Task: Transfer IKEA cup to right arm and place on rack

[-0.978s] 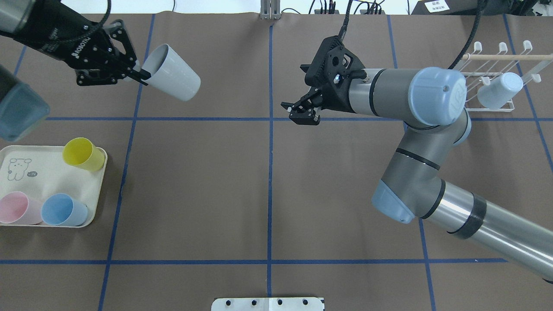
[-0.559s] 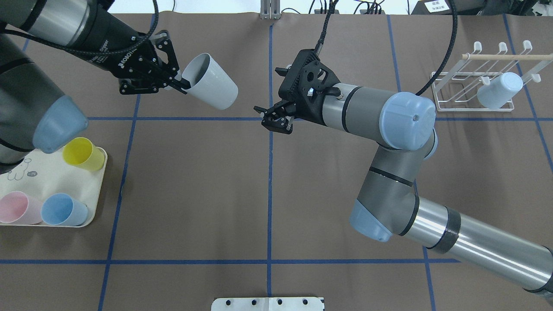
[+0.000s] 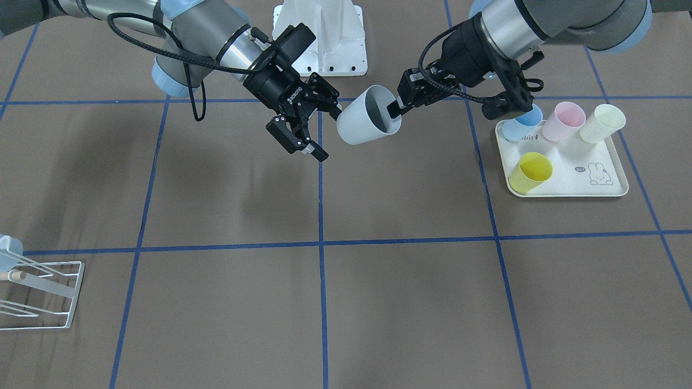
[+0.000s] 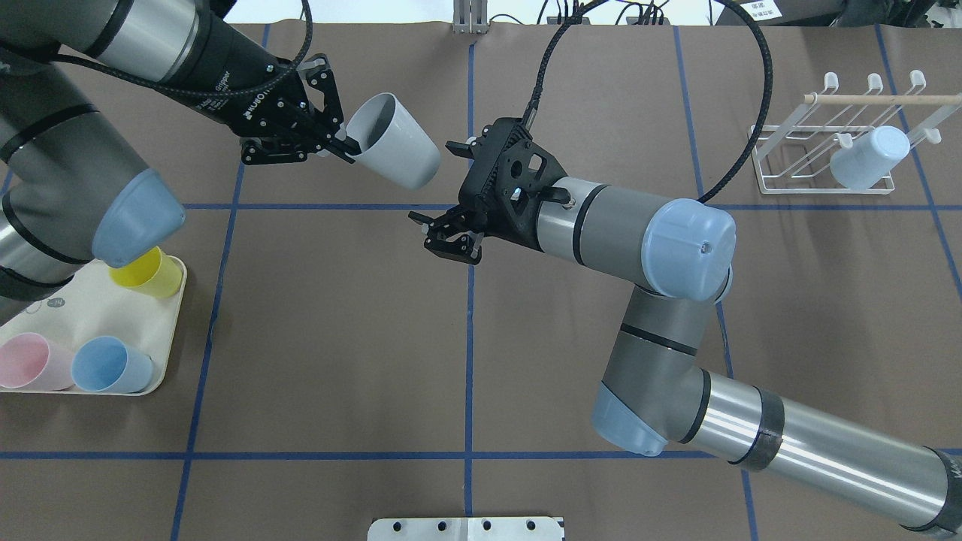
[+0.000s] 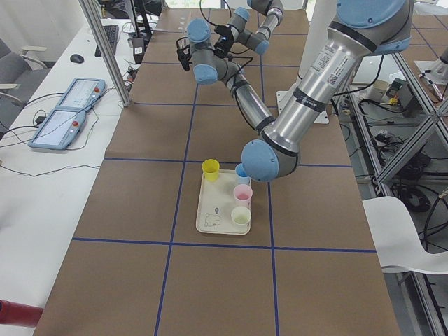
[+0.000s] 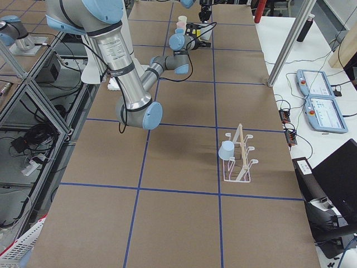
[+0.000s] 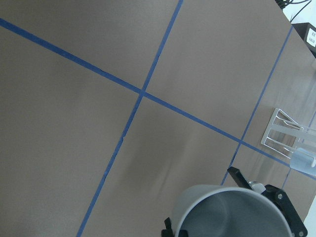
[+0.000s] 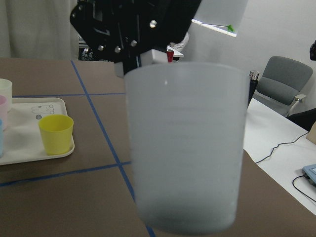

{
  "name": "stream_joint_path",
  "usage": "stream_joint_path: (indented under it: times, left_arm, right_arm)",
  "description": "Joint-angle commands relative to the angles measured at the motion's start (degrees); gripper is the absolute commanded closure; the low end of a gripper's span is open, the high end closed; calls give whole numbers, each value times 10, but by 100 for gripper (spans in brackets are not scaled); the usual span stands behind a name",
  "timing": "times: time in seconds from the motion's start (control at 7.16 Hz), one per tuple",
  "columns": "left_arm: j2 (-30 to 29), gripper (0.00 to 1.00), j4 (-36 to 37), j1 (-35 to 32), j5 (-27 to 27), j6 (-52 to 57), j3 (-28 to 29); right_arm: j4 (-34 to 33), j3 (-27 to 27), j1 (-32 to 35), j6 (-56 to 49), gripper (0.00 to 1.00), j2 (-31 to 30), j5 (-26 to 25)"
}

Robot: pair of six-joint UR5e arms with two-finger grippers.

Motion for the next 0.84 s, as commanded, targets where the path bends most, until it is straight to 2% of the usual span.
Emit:
stream_joint_path:
  times: [0.0, 0.28, 0.7]
  left_arm:
    - [0, 100, 0, 12, 12, 1, 1]
    - [-1, 100, 0, 31, 32, 1, 1]
    - [-5, 100, 0, 32, 32, -1, -5]
  right_arm:
    - [11, 2, -4, 0, 1, 1, -1]
    - [12, 2, -4, 0, 1, 2, -9]
    - [13, 2, -4, -1, 4, 1, -18]
